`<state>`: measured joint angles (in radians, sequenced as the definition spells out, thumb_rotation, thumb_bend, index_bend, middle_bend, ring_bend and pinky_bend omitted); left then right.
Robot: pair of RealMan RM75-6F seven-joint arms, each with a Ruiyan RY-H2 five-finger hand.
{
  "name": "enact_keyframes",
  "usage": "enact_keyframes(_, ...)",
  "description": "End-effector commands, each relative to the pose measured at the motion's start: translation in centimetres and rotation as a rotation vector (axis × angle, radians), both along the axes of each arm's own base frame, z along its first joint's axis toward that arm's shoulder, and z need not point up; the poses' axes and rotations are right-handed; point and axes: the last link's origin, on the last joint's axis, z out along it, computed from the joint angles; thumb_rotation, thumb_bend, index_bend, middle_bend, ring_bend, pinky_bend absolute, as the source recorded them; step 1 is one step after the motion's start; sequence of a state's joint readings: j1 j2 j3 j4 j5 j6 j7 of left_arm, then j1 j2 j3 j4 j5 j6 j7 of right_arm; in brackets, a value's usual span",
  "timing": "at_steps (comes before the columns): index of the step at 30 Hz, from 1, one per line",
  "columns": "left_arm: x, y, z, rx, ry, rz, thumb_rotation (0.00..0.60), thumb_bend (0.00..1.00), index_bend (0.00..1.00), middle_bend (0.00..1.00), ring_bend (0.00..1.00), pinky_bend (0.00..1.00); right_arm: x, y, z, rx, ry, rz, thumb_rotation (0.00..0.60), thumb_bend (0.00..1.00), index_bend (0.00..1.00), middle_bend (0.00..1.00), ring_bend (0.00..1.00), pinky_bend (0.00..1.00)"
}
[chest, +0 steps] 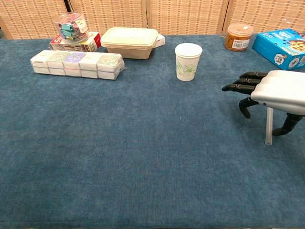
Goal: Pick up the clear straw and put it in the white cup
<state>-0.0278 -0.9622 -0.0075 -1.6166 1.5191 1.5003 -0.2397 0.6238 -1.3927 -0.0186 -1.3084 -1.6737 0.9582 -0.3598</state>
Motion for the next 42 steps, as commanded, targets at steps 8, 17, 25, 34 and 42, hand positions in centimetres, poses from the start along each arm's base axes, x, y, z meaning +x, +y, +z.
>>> enact_keyframes(8, 0.0, 0.0, 0.1, 0.002, -0.003, 0.0, 0.6, 0.04, 0.0, 0.0, 0.0, 0.0, 0.2, 0.0, -0.2, 0.008, 0.009, 0.006, 0.6, 0.02, 0.49, 0.01, 0.0, 0.0)
enact_keyframes(17, -0.1, 0.0, 0.1, 0.002, -0.003, 0.001, 0.6, 0.04, 0.0, 0.0, 0.0, 0.0, 0.7, 0.1, -0.3, 0.012, 0.039, 0.026, 0.6, 0.15, 0.49, 0.01, 0.0, 0.0)
enact_keyframes(25, -0.1, 0.0, 0.1, 0.003, -0.004, 0.001, 0.6, 0.04, 0.0, 0.0, 0.0, 0.0, 1.1, 0.3, -0.1, -0.003, 0.044, 0.05, 0.6, 0.15, 0.5, 0.02, 0.0, 0.0)
enact_keyframes(34, 0.0, -0.1, 0.1, 0.0, -0.002, 0.0, 0.6, 0.04, 0.0, 0.0, 0.0, 0.0, 1.1, 0.2, -0.2, -0.004, 0.074, 0.058, 0.6, 0.15, 0.51, 0.02, 0.0, 0.0)
enact_keyframes(42, 0.0, 0.0, 0.1, -0.001, -0.002, 0.001, 0.6, 0.04, 0.0, 0.0, 0.0, 0.0, 1.5, 0.3, -0.4, -0.002, 0.113, 0.087, 0.6, 0.16, 0.52, 0.02, 0.0, 0.0)
